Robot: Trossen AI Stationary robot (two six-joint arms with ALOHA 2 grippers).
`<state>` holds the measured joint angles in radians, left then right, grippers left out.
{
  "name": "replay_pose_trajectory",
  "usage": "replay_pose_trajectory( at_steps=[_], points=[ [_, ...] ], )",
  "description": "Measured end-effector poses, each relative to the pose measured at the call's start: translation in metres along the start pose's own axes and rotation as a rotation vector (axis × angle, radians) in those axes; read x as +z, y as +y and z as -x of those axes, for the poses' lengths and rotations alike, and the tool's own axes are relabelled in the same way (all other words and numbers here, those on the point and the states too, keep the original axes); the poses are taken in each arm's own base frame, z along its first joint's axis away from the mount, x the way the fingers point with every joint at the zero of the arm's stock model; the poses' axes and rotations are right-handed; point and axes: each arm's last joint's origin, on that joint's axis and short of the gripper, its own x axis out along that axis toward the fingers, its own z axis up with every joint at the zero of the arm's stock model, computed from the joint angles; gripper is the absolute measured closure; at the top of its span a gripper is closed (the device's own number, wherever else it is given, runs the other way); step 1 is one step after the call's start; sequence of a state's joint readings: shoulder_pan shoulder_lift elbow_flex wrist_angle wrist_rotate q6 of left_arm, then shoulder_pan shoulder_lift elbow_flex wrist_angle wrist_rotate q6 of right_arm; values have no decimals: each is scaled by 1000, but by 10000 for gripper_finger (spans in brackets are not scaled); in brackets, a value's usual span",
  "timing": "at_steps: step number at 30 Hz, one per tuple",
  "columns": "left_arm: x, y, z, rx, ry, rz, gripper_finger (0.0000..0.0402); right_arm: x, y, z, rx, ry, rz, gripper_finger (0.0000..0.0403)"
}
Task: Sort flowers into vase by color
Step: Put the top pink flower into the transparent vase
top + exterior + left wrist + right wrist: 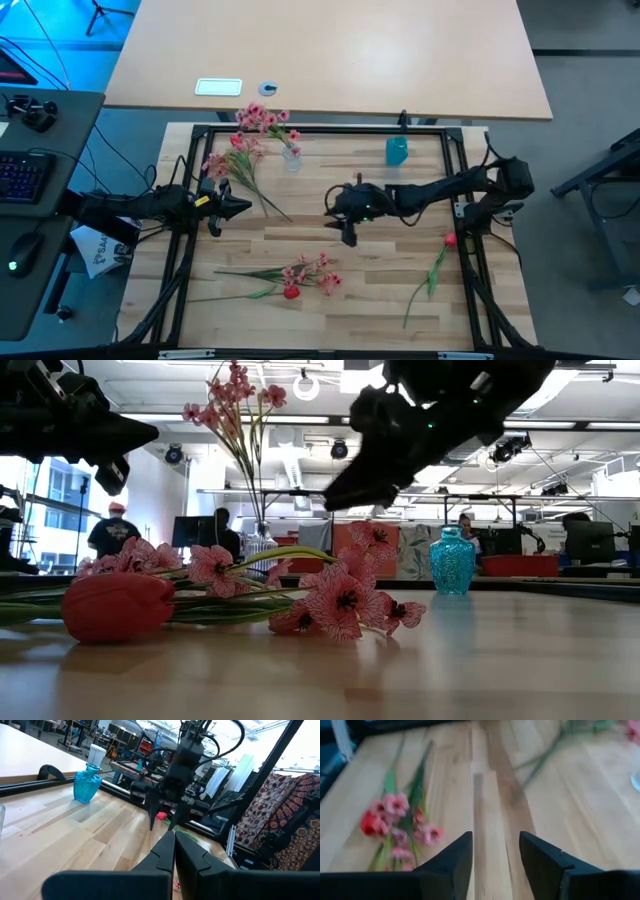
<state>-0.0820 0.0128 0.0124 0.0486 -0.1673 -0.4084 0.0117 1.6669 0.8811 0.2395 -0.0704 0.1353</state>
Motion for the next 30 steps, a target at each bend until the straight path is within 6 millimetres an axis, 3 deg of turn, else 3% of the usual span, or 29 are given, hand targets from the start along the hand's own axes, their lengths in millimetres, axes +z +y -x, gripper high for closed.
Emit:
replay_pose_trajectory(
  at_steps=[4, 9, 15, 23, 30],
  points=[
    [0, 0, 0, 0, 0, 0, 402, 5, 3, -26, 22, -14, -36, 206],
    [0, 0, 0, 0, 1, 0, 401, 9, 9, -71, -77, -39, -28, 163],
    [0, 0, 0, 0, 0, 0, 402, 19, -3, -121, -152, -70, -66, 126],
    [0, 0, 0, 0, 0, 0, 401, 27, -19, -188, -294, -78, -49, 125],
    [0, 0, 0, 0, 0, 0, 402, 32, -27, -224, -396, 2, -45, 145]
  ],
)
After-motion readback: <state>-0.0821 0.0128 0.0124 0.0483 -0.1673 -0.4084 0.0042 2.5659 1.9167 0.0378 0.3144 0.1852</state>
